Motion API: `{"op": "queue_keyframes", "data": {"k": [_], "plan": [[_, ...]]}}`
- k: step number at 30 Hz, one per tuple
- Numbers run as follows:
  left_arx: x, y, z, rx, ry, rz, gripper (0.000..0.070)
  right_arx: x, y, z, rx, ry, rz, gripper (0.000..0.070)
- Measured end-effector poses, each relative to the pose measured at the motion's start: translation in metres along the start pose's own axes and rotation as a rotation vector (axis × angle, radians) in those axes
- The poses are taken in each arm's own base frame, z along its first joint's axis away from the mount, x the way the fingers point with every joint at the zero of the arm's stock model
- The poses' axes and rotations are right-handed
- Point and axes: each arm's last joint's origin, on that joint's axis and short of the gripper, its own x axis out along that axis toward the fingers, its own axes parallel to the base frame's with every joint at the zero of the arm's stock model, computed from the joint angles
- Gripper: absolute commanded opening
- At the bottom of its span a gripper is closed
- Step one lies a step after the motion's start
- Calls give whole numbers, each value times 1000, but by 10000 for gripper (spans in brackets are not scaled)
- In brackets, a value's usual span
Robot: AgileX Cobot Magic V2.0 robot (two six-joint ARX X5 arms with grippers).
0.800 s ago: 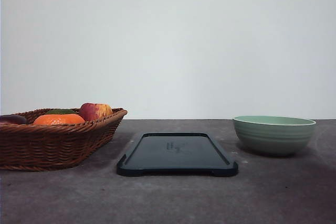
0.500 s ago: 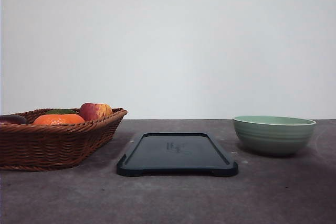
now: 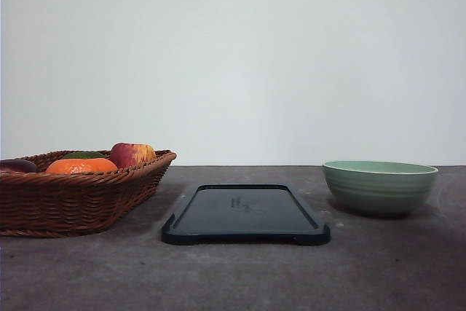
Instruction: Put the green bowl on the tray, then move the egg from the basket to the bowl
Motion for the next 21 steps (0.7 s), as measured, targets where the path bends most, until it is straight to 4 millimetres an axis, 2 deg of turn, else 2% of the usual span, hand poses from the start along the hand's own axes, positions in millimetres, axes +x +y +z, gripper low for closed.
{"op": "queue_keyframes", "data": {"k": [4,10,13,17,21], "plan": [[0,-7,8,-9,-78,-69,0,0,3,7,35,-73,28,7],[-3,-17,19,156,-207,-156,0,-1,5,15,28,-138,52,7],[-4,-19,21,218,-186,-131,1,-1,9,25,2,-133,48,6],[-6,-34,38,268,-131,-86,1,1,16,45,-28,-104,36,6],[-4,-48,54,304,-58,-35,1,8,21,57,-52,-5,30,7]]}}
